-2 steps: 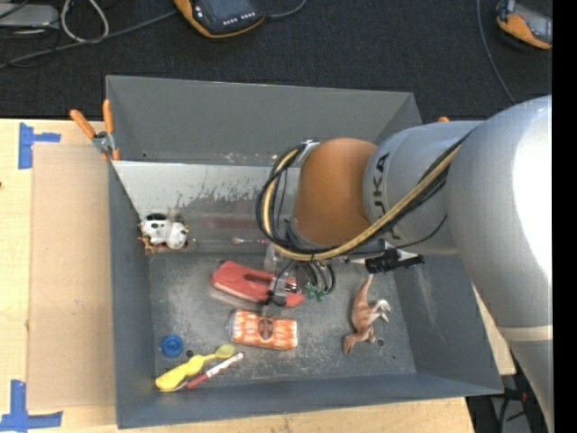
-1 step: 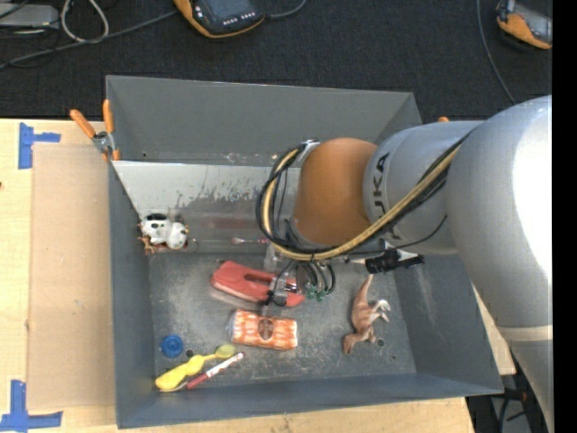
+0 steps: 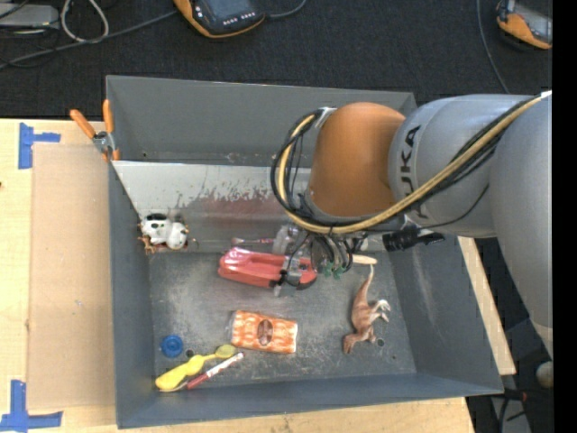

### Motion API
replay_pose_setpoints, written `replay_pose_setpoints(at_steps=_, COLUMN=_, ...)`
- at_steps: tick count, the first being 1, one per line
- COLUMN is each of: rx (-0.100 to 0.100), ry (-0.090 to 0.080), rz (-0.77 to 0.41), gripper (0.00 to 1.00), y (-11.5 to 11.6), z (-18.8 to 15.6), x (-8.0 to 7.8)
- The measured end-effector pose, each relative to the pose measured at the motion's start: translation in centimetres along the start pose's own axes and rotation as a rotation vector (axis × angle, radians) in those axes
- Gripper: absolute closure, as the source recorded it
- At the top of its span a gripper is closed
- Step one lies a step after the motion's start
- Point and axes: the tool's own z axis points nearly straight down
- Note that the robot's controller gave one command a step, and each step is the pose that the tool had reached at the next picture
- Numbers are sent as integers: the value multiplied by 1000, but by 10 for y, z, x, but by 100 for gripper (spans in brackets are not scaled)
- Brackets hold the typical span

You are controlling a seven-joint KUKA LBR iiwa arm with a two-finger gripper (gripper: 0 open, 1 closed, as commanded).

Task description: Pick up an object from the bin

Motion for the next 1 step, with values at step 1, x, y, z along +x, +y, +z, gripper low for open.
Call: replay_pose_setpoints(at_steps=1, rx=1, ry=3, rz=19, gripper=100, y=-4, z=-76, x=-5)
